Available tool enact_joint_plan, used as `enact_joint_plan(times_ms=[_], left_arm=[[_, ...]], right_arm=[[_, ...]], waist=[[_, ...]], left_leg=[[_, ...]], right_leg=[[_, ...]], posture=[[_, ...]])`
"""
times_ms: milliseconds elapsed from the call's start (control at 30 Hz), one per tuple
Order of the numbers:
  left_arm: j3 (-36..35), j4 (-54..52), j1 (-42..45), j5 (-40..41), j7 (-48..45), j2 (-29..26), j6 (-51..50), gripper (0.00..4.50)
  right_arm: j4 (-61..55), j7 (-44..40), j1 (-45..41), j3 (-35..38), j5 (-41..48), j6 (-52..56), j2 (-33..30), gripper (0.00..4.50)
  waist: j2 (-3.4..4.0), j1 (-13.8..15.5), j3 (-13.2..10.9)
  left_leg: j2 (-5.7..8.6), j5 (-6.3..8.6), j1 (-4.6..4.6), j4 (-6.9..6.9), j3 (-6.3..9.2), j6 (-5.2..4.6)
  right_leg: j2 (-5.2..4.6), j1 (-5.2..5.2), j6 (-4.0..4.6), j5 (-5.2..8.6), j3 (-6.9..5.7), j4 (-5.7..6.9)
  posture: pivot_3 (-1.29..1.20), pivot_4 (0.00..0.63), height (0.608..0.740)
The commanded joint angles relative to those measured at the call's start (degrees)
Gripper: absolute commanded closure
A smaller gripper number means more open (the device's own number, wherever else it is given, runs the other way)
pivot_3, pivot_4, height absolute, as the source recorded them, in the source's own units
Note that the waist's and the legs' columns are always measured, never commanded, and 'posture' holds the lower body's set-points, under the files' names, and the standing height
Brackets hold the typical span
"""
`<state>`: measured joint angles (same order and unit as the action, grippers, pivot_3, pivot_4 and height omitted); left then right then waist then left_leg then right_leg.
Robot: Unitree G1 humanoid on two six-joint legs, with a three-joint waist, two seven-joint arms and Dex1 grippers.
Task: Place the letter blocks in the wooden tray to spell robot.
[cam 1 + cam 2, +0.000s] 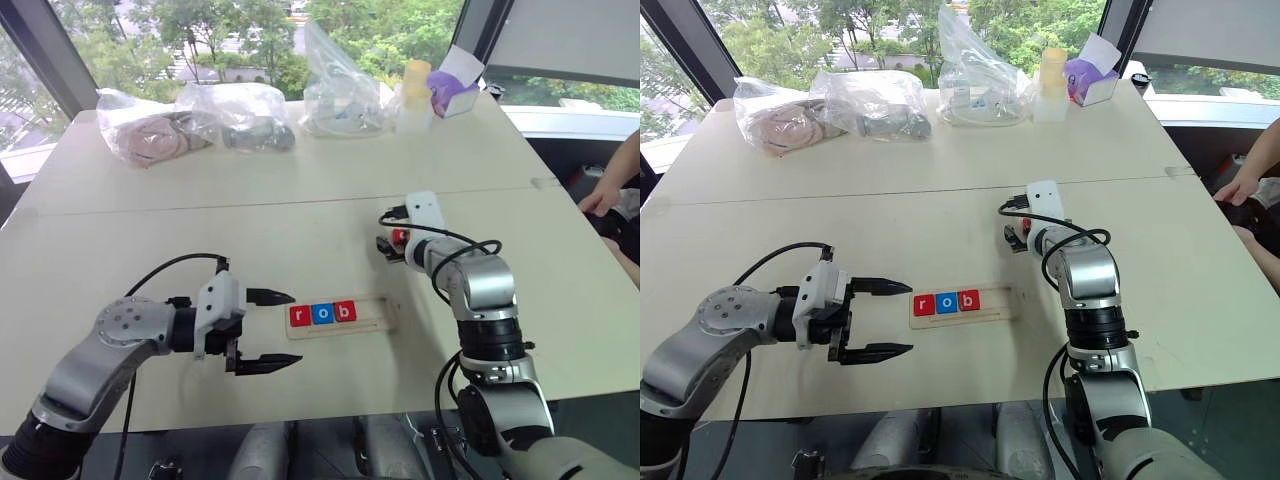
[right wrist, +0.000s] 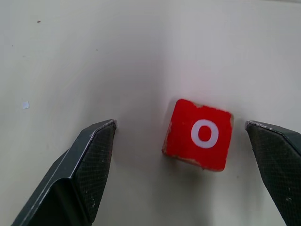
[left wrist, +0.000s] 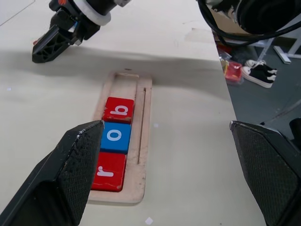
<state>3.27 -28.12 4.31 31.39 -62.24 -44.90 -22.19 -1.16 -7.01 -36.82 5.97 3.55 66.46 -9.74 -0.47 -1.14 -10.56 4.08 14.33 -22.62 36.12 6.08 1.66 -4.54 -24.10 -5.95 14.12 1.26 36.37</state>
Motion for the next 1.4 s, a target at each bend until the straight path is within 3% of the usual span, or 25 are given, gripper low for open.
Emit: enact_joint_plan(times_ms=[33, 67, 167, 300, 333, 500, 733, 1033, 1233, 1267, 1400], left_arm=[[-0.3, -1.0, 0.4, -0.1, 0.2, 0.2, 0.6, 0.0], [-0.3, -1.0, 0.4, -0.2, 0.2, 0.3, 0.6, 0.0], [-0.2, -1.1, 0.3, -0.4, 0.5, 0.5, 0.6, 0.0], [-0.2, -1.2, 0.2, -0.4, 0.8, 0.7, 0.6, 0.0], [-0.2, -1.2, 0.2, -0.5, 0.8, 0.7, 0.6, 0.0], [0.1, -1.4, 0.3, -0.6, 1.1, 1.1, 0.4, 0.0], [0.1, -1.2, 0.1, -0.2, 0.8, 1.4, 0.4, 0.0], [1.6, 0.5, 1.4, -0.7, -0.8, 2.5, 1.0, 0.0], [2.5, 1.5, 2.8, -1.1, -1.2, 3.3, 1.2, 0.0], [2.5, 1.6, 2.9, -1.1, -1.3, 3.4, 1.3, 0.0], [2.6, 1.8, 3.3, -1.2, -1.5, 3.5, 1.3, 0.0]], right_arm=[[0.6, 1.9, -2.0, 3.8, 1.3, 1.8, 1.2, 0.04], [0.9, 2.3, -2.3, 4.3, 1.4, 2.1, 1.6, 0.04], [1.6, 3.4, -2.9, 5.2, 1.7, 2.4, 2.3, 0.86], [1.6, 3.7, -2.8, 3.7, 1.6, 1.5, 2.0, 3.06], [1.4, 3.5, -2.7, 3.0, 1.4, 1.3, 1.7, 3.37], [-4.0, 0.8, 0.7, -3.8, 0.4, 2.4, -3.6, 3.36], [-28.9, -3.1, 12.8, 1.1, 6.5, 25.1, -7.2, 3.36], [-41.4, 0.8, 24.8, 4.9, 9.9, 26.0, -5.3, 3.36], [-43.9, 2.6, 26.2, 5.3, 13.2, 26.0, -4.2, 3.36], [-43.9, 2.8, 26.1, 5.4, 13.8, 26.0, -4.5, 2.33], [-42.8, -1.0, 24.6, 4.5, 19.7, 26.0, -11.9, 0.46]], waist=[[0.0, 0.0, 0.0], [0.01, 0.0, 0.0], [0.0, 0.0, 0.0], [0.02, -0.1, 0.0], [0.02, -0.2, 0.0], [0.02, -0.1, 0.0], [0.01, 0.4, 0.0], [0.0, 0.5, 0.1], [-0.01, 0.4, 0.1], [-0.01, 0.4, 0.1], [0.01, 0.3, 0.1]], left_leg=[[0.0, 0.0, 0.01, 0.0, 0.0, 0.0], [0.0, 0.0, 0.01, 0.01, 0.0, 0.0], [0.0, 0.0, 0.02, 0.01, 0.0, 0.0], [0.0, 0.0, 0.04, 0.0, 0.0, 0.0], [-0.01, 0.0, 0.06, -0.01, -0.01, 0.0], [-0.01, 0.0, 0.06, 0.0, -0.02, 0.0], [0.0, 0.02, 0.04, 0.01, 0.04, -0.03], [-0.02, 0.02, 0.19, 0.04, 0.08, -0.03], [-0.02, 0.02, 0.21, 0.06, 0.11, -0.04], [-0.02, 0.02, 0.22, 0.05, 0.12, -0.04], [-0.02, 0.02, 0.22, 0.07, 0.12, -0.04]], right_leg=[[0.0, 0.01, 0.0, 0.0, 0.0, 0.0], [0.0, 0.02, 0.0, 0.0, 0.0, 0.0], [0.0, 0.03, 0.0, 0.0, -0.01, 0.0], [0.0, 0.03, 0.0, 0.0, -0.01, 0.0], [0.01, 0.03, 0.01, 0.0, 0.0, 0.01], [0.02, 0.04, 0.01, 0.0, 0.0, 0.04], [-0.02, 0.12, 0.0, 0.01, -0.03, -0.03], [-0.01, 0.33, 0.0, 0.03, -0.11, -0.05], [-0.01, 0.41, -0.01, 0.03, -0.15, -0.17], [-0.01, 0.42, 0.0, 0.03, -0.16, -0.17], [-0.01, 0.44, 0.0, 0.04, -0.17, -0.19]], posture=[[0.0, 0.15, 0.74], [0.0, 0.15, 0.74], [0.0, 0.15, 0.74], [0.0, 0.15, 0.74], [0.0, 0.15, 0.74], [0.0, 0.15, 0.74], [0.0, 0.15, 0.74], [0.0, 0.15, 0.74], [0.0, 0.15, 0.74], [0.0, 0.15, 0.74], [0.0, 0.15, 0.74]])
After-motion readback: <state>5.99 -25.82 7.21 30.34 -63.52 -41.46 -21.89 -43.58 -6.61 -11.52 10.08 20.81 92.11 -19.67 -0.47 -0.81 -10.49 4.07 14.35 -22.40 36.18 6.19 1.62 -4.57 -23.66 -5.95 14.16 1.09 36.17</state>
